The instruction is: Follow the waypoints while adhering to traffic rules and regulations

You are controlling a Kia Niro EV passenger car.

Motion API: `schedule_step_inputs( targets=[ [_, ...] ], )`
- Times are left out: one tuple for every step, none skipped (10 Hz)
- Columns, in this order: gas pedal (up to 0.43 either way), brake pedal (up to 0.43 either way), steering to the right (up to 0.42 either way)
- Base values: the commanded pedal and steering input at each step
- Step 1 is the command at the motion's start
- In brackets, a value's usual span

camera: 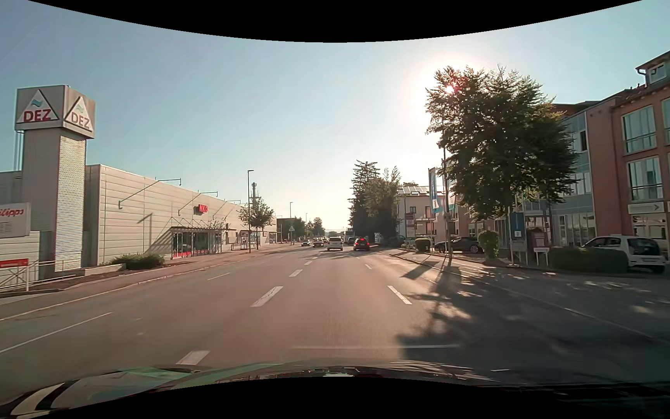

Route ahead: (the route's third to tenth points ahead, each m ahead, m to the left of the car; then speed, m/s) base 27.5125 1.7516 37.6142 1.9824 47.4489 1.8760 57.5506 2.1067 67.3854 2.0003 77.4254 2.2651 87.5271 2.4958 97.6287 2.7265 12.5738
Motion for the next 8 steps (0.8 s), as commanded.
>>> schedule_step_inputs(
  targets=[
    [0.059,0.000,-0.005],
    [0.059,0.000,-0.005],
    [0.047,0.000,-0.004],
    [0.047,0.000,-0.004],
    [0.039,0.000,-0.004],
    [0.020,0.000,-0.004],
    [0.000,0.000,-0.003],
    [0.000,0.000,-0.003]
  ],
)
